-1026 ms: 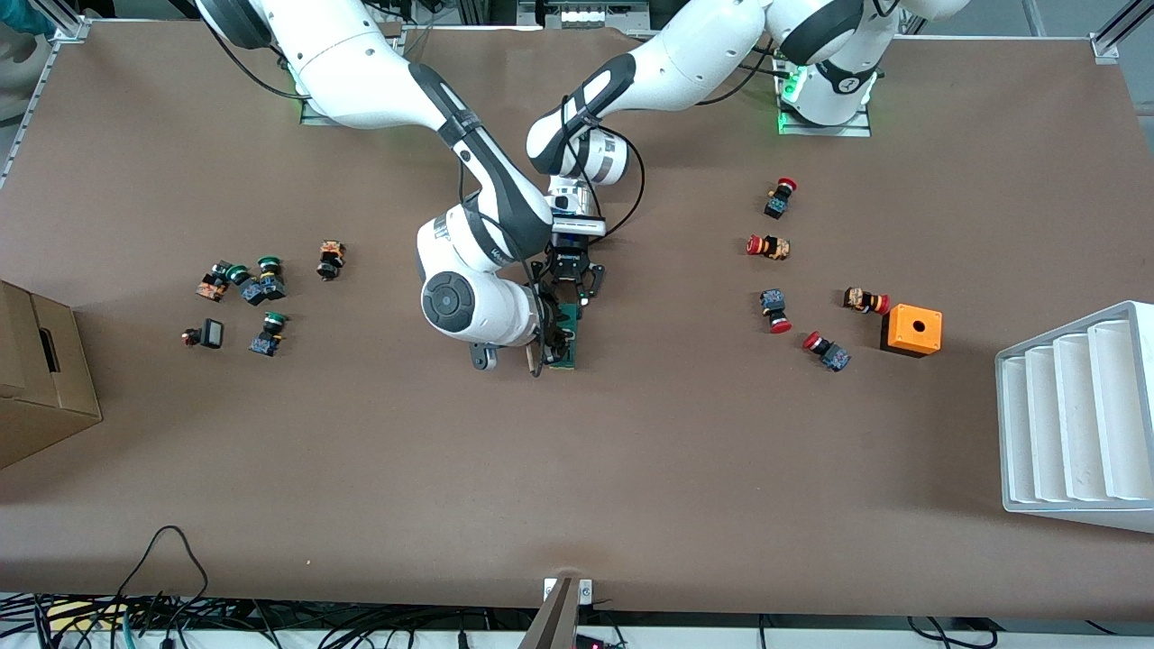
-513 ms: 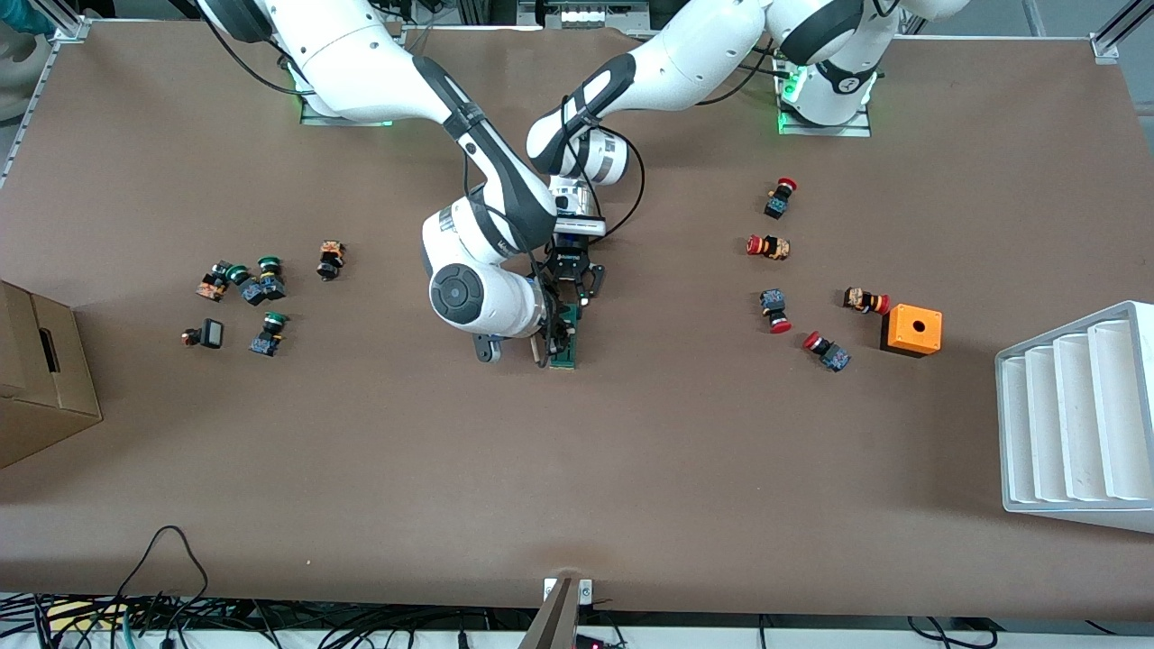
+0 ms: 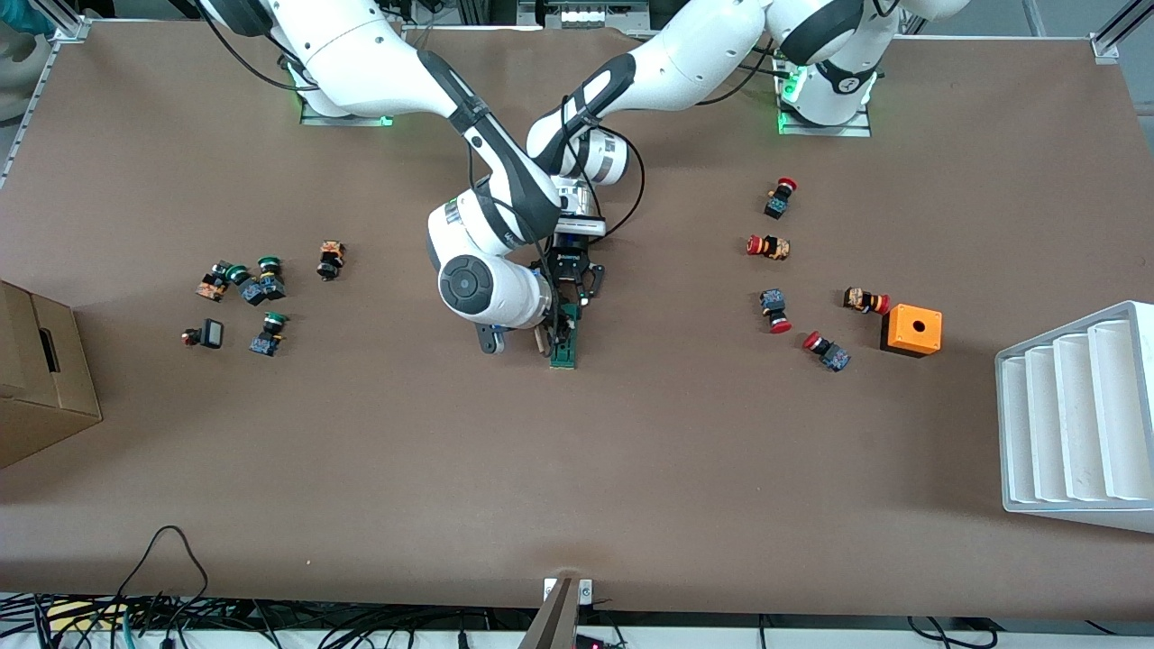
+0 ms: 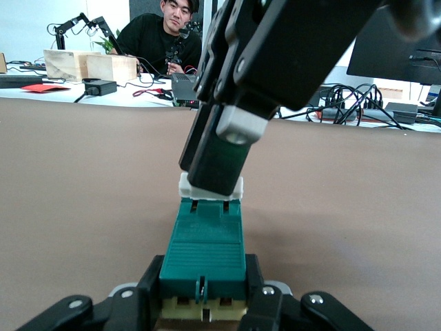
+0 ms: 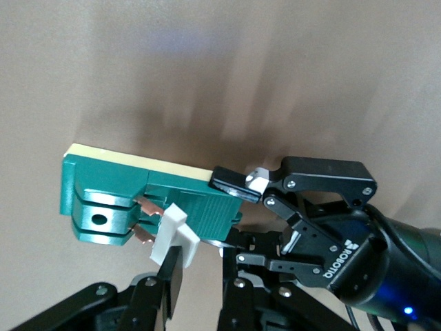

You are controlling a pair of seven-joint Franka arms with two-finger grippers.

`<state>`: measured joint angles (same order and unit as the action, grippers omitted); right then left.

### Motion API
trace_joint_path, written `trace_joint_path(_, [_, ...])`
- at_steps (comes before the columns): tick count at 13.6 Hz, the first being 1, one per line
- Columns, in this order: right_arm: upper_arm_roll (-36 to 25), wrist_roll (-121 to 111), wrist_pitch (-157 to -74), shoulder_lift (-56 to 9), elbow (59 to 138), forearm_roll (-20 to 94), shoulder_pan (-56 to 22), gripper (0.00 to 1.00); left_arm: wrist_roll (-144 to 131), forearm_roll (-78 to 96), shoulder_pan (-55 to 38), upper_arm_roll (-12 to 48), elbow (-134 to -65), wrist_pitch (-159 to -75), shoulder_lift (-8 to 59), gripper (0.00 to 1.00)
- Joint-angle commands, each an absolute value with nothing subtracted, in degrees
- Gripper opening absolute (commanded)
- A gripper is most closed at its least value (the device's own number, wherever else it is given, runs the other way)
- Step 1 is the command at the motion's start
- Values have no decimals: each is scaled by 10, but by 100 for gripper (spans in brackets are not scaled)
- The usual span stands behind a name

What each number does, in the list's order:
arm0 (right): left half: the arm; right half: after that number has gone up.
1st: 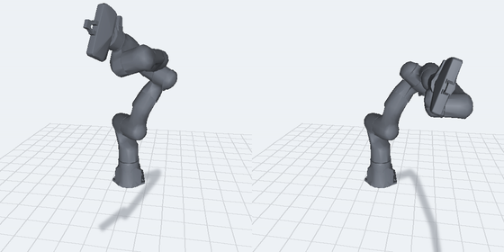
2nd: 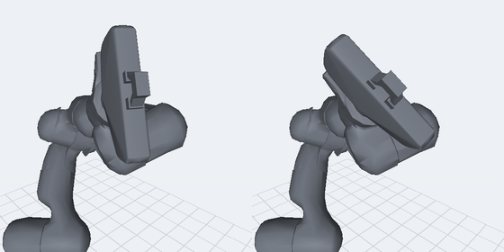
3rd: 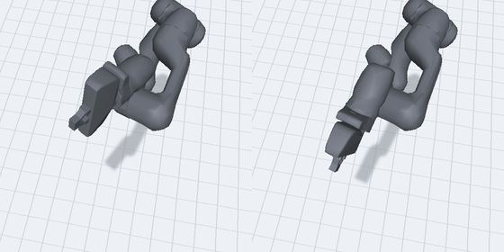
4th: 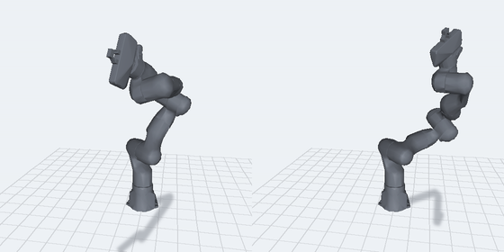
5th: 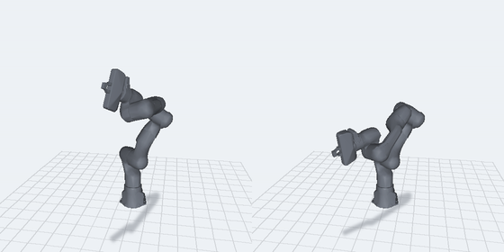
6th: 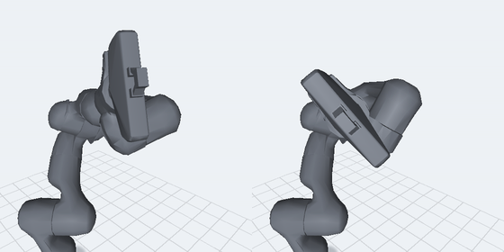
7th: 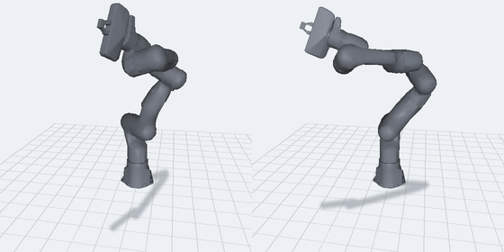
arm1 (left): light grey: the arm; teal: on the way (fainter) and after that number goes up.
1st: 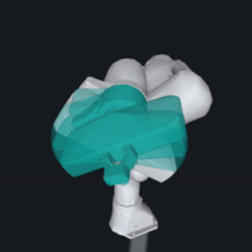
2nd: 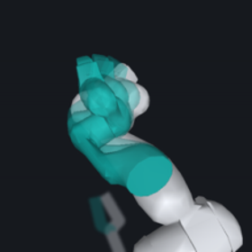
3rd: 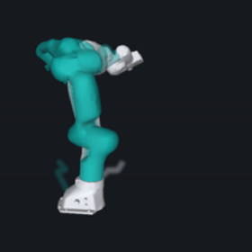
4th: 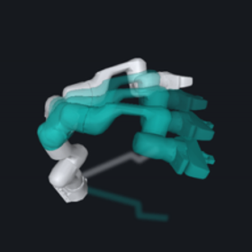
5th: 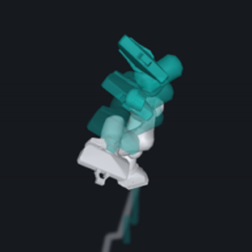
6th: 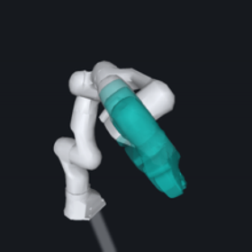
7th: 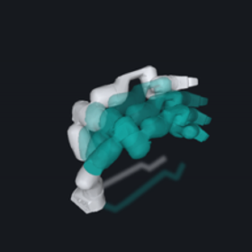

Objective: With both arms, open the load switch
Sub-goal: 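Push the white lever down onto the switch body with the right gripper, then release the lever and withdraw the right gripper while the left gripper opens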

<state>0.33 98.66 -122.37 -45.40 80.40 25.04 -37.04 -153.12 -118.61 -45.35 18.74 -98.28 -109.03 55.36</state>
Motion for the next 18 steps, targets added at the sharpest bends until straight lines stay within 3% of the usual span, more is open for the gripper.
trace_joint_path(1, [10,983,-1239,-433,840,240,-371,29,-1538,-1187,-454,184,-964,-1105,564,37])
trace_joint_path(12, [17,983,-1270,-432,857,225,-369,30,-1537,-1186,-454,184,-965,-1105,562,38])
trace_joint_path(15, [16,976,-1264,-416,855,227,-360,37,-1537,-1186,-454,184,-965,-1105,562,38])
trace_joint_path(16, [16,976,-1259,-407,855,227,-354,59,-1537,-1186,-454,184,-966,-1105,562,38])
trace_joint_path(17, [16,975,-1246,-396,855,226,-345,72,-1537,-1186,-454,184,-966,-1105,562,38])
trace_joint_path(18, [16,967,-1229,-379,855,222,-335,95,-1537,-1186,-454,184,-966,-1105,562,38])
